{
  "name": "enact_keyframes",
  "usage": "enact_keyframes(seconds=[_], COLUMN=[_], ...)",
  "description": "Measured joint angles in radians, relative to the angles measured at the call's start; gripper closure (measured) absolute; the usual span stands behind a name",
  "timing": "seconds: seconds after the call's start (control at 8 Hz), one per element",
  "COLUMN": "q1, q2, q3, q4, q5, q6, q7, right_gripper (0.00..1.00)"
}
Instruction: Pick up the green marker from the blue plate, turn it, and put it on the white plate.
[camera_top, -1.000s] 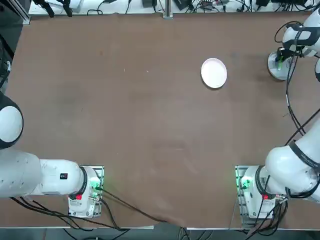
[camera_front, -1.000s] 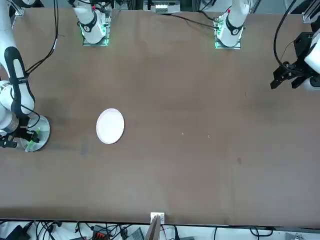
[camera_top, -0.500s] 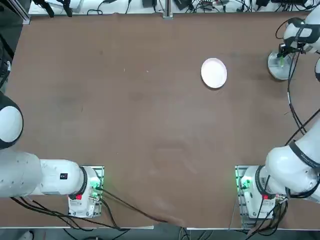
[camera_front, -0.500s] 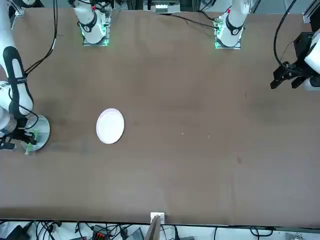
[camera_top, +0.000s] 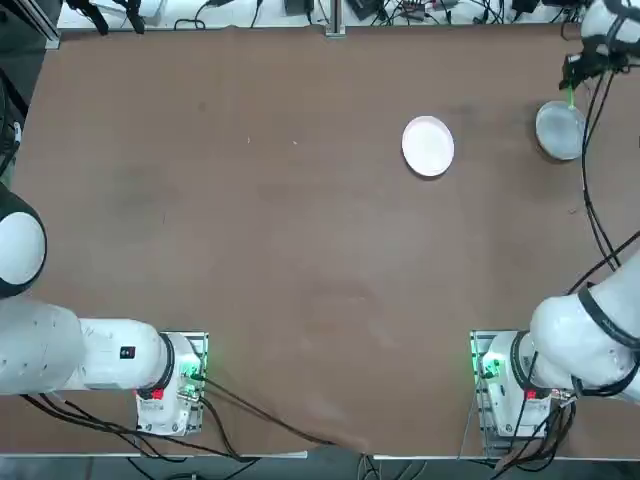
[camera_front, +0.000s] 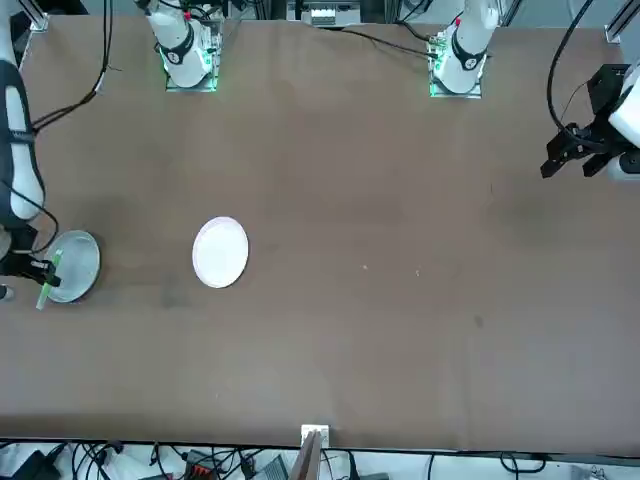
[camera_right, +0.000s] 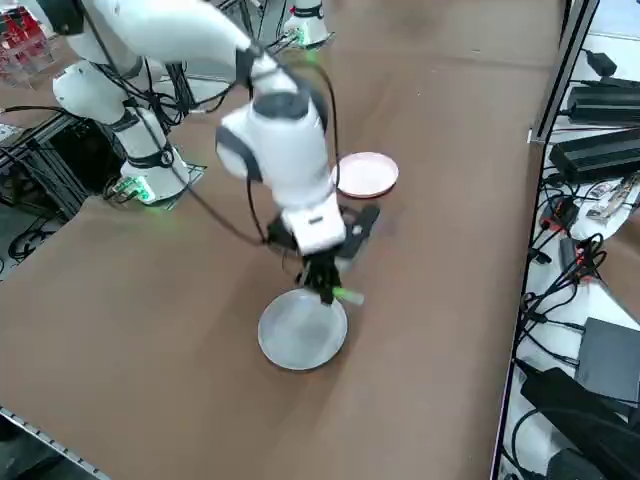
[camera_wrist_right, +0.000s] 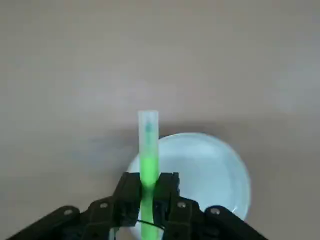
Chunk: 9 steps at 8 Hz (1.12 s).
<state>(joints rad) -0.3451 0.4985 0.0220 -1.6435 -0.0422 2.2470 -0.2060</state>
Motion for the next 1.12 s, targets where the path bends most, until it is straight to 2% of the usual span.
enact_keyframes(seconds=[0.25,0.5,0.88,1.12], q1=[0.108,0.220,0.380,0.480], q2=[-0.083,-0.121,-0.118,-0.088], q3=[0.004,0.007,0.008,0.008], q4=[-0.002,-0.006,-0.023,-0.028], q5=[0.000,0.001,0.001,0.001], q6=[-0.137,-0.213,-0.225,-0.224], q7=[0.190,0.420,0.824,1.096], right_gripper=[0.83,0.83,0.83,0.83])
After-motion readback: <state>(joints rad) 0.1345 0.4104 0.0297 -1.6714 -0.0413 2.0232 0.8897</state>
